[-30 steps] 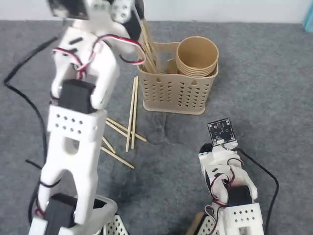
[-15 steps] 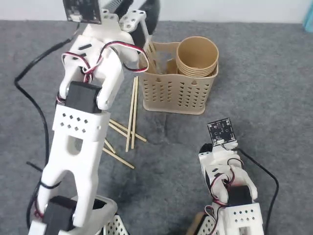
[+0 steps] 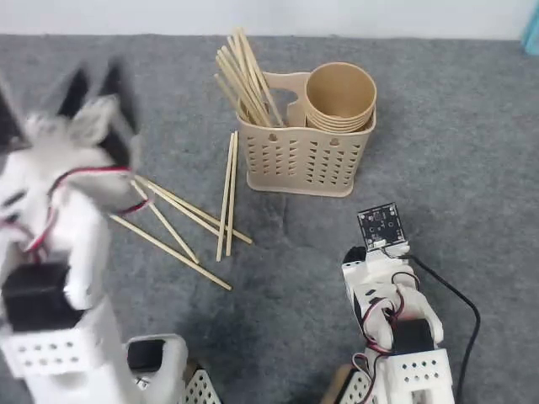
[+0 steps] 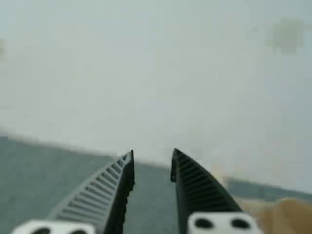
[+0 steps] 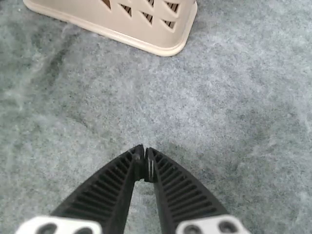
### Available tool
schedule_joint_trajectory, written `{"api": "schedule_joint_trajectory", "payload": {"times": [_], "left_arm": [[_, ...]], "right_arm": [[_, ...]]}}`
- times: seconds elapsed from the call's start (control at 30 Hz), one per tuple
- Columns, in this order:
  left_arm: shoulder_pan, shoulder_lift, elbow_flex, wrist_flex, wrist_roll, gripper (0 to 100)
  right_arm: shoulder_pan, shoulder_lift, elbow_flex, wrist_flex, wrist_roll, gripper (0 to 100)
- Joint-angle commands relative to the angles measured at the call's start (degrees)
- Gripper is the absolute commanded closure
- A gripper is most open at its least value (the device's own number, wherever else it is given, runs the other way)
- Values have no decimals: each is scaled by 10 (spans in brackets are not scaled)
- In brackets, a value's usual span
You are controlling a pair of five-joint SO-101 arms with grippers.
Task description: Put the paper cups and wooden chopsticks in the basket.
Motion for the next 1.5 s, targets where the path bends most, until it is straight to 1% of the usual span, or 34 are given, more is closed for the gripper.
{"api": "schedule_joint_trajectory", "payload": {"times": [0.0, 0.07, 0.13, 0.23, 0.3, 0.4, 0.53, 0.6, 0.73, 0.8, 0.93, 1.03, 1.13, 1.3, 1.47], "left_arm": [[-120, -54, 114, 18, 25, 906], [-180, -78, 201, 14, 46, 905], [-222, -99, 295, -4, 49, 904], [-277, -130, 444, -65, 47, 903], [-307, -149, 532, -120, 23, 903], [-331, -174, 637, -182, -17, 902], [-338, -197, 716, -206, -45, 902], [-337, -205, 726, -207, -50, 902], [-337, -209, 726, -207, -50, 901], [-330, -207, 726, -207, -50, 893], [-312, -207, 728, -203, -42, 802], [-312, -206, 728, -206, -17, 783], [-312, -206, 726, -206, -13, 783], [-312, -206, 725, -207, -8, 783], [-312, -187, 718, -206, -3, 783]], "right_arm": [[8, -10, 11, 5, -2, 990], [4, -10, 11, 5, -1, 990], [3, -10, 3, 3, 0, 990], [2, -6, -40, 23, 0, 990], [-5, -5, -86, 54, 15, 990], [-44, -4, -149, 94, 35, 990], [-122, 19, -203, 101, 35, 988], [-153, 64, -224, 83, 24, 986], [-199, 199, -277, 10, -40, 986], [-233, 282, -309, -39, -76, 985], [-304, 459, -396, -120, -166, 984], [-335, 597, -466, -151, -205, 948], [-348, 723, -535, -164, -224, 907], [-348, 884, -636, -191, -272, 920], [-343, 990, -693, -233, -303, 913]]}}
